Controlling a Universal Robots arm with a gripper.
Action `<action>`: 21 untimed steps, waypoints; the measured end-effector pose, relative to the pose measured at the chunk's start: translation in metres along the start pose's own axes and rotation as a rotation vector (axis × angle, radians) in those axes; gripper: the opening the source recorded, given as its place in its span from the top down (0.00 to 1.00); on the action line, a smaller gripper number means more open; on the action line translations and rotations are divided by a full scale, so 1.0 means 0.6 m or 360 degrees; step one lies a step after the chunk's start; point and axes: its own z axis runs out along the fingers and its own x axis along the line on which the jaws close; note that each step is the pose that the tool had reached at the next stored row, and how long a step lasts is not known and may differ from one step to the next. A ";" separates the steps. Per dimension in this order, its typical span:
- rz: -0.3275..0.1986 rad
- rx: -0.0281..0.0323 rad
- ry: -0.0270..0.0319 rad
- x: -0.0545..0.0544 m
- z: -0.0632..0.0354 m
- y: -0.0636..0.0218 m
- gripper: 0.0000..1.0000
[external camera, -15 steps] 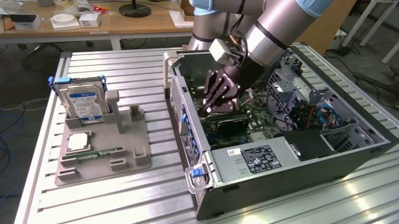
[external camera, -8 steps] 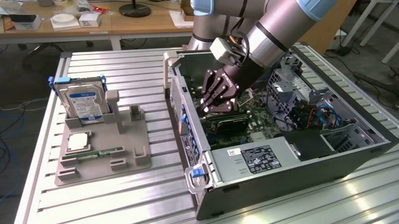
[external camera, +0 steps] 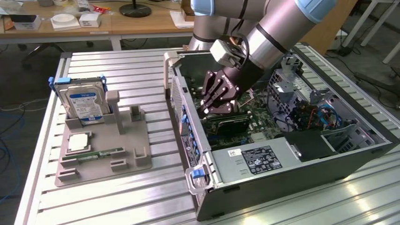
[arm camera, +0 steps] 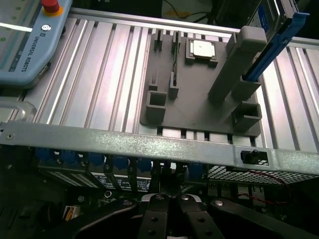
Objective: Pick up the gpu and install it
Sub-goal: 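Press down on the gpu until it lock into place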
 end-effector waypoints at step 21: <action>0.0000 -0.00163 -0.00027 -0.003 0.015 -0.008 0.90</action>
